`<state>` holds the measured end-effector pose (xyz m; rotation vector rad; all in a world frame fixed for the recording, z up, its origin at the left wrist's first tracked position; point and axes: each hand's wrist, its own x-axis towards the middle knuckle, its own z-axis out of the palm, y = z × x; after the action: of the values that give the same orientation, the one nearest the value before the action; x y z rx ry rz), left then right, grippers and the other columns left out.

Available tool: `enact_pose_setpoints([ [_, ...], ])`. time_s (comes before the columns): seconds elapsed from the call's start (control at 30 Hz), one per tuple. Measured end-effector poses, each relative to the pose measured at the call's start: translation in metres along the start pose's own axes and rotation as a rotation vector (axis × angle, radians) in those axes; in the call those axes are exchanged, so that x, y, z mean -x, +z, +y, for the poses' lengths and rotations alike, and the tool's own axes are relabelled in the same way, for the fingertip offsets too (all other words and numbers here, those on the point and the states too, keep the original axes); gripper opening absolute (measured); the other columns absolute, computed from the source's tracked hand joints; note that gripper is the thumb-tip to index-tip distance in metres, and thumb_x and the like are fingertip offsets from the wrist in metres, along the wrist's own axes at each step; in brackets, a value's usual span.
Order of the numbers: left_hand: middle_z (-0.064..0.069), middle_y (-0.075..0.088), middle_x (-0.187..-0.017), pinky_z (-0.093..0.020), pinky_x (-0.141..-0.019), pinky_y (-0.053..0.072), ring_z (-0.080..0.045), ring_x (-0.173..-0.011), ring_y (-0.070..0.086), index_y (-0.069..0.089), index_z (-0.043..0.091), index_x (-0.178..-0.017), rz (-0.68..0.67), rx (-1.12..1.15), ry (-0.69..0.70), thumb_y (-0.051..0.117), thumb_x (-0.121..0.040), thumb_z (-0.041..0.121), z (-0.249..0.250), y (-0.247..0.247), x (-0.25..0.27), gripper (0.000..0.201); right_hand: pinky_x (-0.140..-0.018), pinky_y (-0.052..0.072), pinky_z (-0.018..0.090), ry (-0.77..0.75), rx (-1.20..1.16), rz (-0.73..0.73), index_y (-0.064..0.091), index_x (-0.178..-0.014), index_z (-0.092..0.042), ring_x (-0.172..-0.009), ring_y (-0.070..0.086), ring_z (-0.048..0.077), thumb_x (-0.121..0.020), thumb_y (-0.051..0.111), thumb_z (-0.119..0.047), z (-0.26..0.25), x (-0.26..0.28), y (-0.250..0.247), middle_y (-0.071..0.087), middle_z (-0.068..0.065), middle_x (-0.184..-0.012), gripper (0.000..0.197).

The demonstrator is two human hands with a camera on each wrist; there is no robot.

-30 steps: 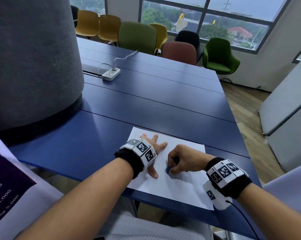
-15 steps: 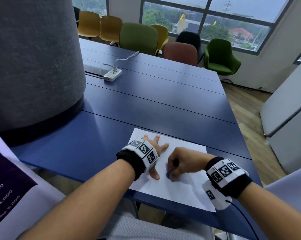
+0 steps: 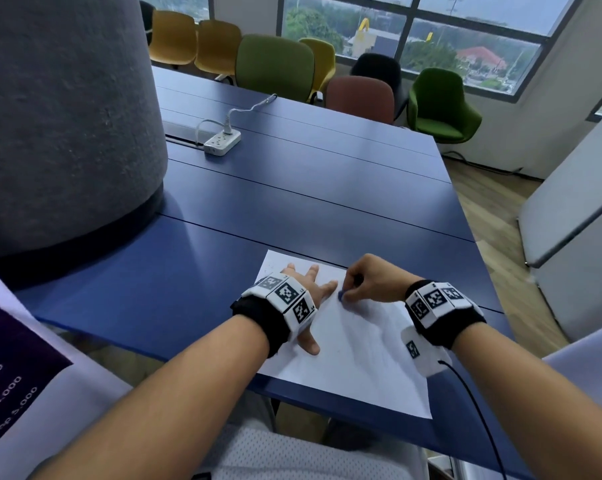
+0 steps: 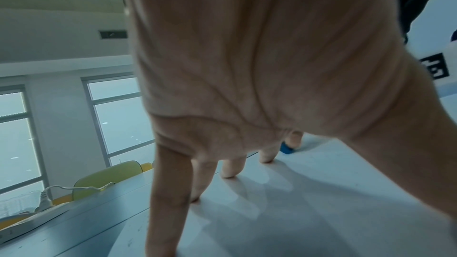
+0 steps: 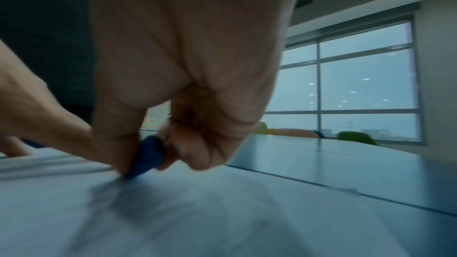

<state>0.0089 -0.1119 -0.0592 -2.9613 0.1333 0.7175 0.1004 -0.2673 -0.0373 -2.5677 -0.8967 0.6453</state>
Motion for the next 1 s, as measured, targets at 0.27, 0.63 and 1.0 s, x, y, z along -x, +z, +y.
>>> enact_pose_setpoints([
  [0.27,-0.006,-0.007,-0.165,-0.060,-0.113,0.027,-0.051,-0.145,0.004,-0.007,0.041,-0.153,-0.009,0.017,-0.003,0.082,-0.053,0.068,-0.001,0.000,0.000,0.137,-0.043,0.040,0.018,0.028,-0.028,-0.049,0.069,-0.066,-0.015,-0.040,0.046,0.000,-0.075,0.077,-0.022,0.000,0.004,0.004,0.061,-0.006,-0.056,0.014],
  [0.63,-0.006,-0.010,-0.164,-0.060,-0.114,0.025,-0.050,-0.146,0.001,-0.010,0.042,-0.153,-0.023,0.019,0.000,0.082,-0.054,0.069,-0.001,0.000,-0.002,0.138,-0.054,0.050,0.022,0.091,0.088,0.059,0.068,-0.078,-0.008,-0.042,0.055,0.004,-0.089,0.063,-0.031,0.014,0.002,-0.004,0.066,0.001,-0.059,0.026],
  [1.0,-0.006,-0.012,-0.164,-0.060,-0.114,0.026,-0.050,-0.146,0.001,-0.011,0.041,-0.153,-0.027,0.020,-0.008,0.082,-0.054,0.069,0.000,0.001,-0.004,0.138,-0.043,0.043,0.018,0.068,-0.051,0.175,0.055,-0.091,-0.011,-0.038,0.051,0.009,-0.089,0.065,-0.020,0.024,0.013,0.002,0.067,0.007,-0.060,0.013],
])
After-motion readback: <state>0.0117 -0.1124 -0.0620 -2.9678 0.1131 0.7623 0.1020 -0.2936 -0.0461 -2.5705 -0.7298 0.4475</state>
